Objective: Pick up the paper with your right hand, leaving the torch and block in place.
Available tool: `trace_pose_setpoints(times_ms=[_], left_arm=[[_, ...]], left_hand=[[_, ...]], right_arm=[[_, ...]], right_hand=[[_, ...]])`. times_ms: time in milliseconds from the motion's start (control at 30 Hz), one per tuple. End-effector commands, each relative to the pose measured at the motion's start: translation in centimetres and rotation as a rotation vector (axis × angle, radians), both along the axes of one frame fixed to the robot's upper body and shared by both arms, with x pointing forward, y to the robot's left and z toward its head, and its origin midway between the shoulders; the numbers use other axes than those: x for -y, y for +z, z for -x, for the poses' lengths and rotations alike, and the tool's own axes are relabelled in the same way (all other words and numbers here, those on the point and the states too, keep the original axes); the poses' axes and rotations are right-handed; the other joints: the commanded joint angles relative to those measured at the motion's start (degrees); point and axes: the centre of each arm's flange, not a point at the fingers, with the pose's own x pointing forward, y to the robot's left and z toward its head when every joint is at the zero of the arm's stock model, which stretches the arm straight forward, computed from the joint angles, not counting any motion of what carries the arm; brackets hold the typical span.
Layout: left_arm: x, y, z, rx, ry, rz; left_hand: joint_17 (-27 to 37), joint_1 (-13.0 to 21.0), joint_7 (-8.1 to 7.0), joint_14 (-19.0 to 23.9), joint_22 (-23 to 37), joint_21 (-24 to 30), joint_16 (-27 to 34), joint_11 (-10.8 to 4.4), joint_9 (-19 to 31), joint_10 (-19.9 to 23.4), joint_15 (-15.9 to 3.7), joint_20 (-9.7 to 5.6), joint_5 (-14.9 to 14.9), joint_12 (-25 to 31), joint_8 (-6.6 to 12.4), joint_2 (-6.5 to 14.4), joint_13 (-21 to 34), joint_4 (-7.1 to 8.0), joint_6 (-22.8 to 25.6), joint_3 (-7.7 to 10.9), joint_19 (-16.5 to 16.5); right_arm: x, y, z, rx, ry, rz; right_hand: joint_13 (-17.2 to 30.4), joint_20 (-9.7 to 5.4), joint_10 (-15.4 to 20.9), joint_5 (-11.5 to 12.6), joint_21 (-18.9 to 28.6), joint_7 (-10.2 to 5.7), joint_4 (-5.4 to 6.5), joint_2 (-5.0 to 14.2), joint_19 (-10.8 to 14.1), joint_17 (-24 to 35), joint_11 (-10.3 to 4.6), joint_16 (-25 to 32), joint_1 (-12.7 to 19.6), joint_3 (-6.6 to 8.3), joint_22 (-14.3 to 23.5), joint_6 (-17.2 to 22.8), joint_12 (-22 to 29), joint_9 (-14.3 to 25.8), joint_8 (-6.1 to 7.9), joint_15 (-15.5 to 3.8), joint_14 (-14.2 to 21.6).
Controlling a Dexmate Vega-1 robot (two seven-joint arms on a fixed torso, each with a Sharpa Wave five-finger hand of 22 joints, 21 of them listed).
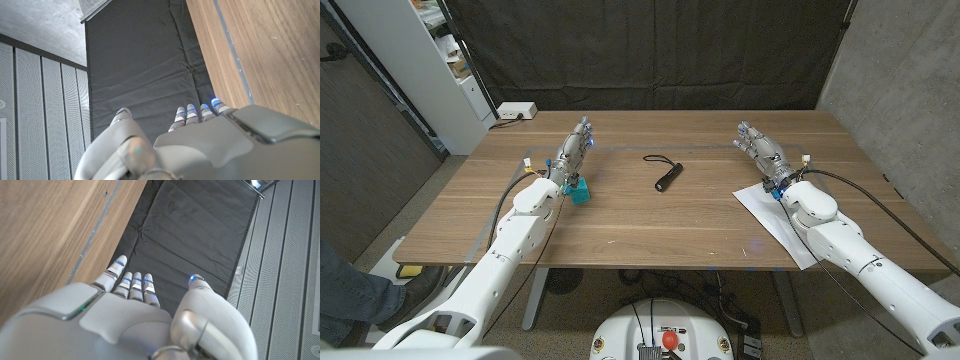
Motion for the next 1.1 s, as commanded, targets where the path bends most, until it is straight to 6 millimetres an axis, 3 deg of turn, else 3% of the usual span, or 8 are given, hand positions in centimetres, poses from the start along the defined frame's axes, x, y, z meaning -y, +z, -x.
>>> trace_pose_setpoints(times_ms=[33, 500, 1100], left_arm=[[0.4, 0.2, 0.1, -0.006, 0.015, -0.033], [1.1, 0.9, -0.1, -0.006, -0.006, -0.058], [1.6, 1.1, 0.2, -0.002, -0.014, -0.081]], left_hand=[[0.2, 0.5, 0.37, -0.4, 0.1, -0.2, 0.4, -0.2, 0.3, -0.1, 0.0, 0.55, -0.1, 0.2, 0.3, 0.3, 0.1, -0.22, 0.4, 0.06, -3.0], [0.2, 0.7, 0.39, -0.4, 0.1, -0.5, 0.4, -0.34, 0.3, -0.2, 0.04, 0.55, -0.1, 0.2, 0.33, 0.3, 0.1, -0.4, 0.5, 0.06, -3.0], [0.2, 0.8, 0.36, -0.3, 0.1, -0.9, 0.3, -0.23, 0.3, -0.1, 0.02, 0.61, -0.2, 0.2, 0.32, 0.4, 0.1, -0.58, 0.6, 0.06, -3.1]], right_arm=[[0.7, -0.7, 1.4, 0.039, -0.007, 0.007], [1.4, -1.4, 3.3, 0.065, 0.003, -0.004], [1.5, -1.9, 4.4, 0.091, -0.012, 0.041]], right_hand=[[0.1, 0.09, 0.6, -0.2, 0.3, -0.15, -0.31, 0.17, 0.4, -0.1, 0.02, 0.5, 0.7, 0.08, 0.1, 0.6, 0.4, 0.2, 0.24, 0.04, 0.4], [-0.1, 0.11, 1.1, -0.3, 0.4, -0.41, -0.57, 0.31, 0.9, -0.4, -0.1, 0.6, 0.9, 0.13, 0.1, 1.1, 0.6, 0.1, 0.37, -0.01, 1.1], [-0.4, 0.12, 1.7, -0.3, 0.7, -0.58, -0.88, 0.47, 2.2, -0.8, -0.32, 1.0, 1.0, 0.19, 0.1, 1.5, 0.7, 0.1, 0.45, -0.34, 2.2]])
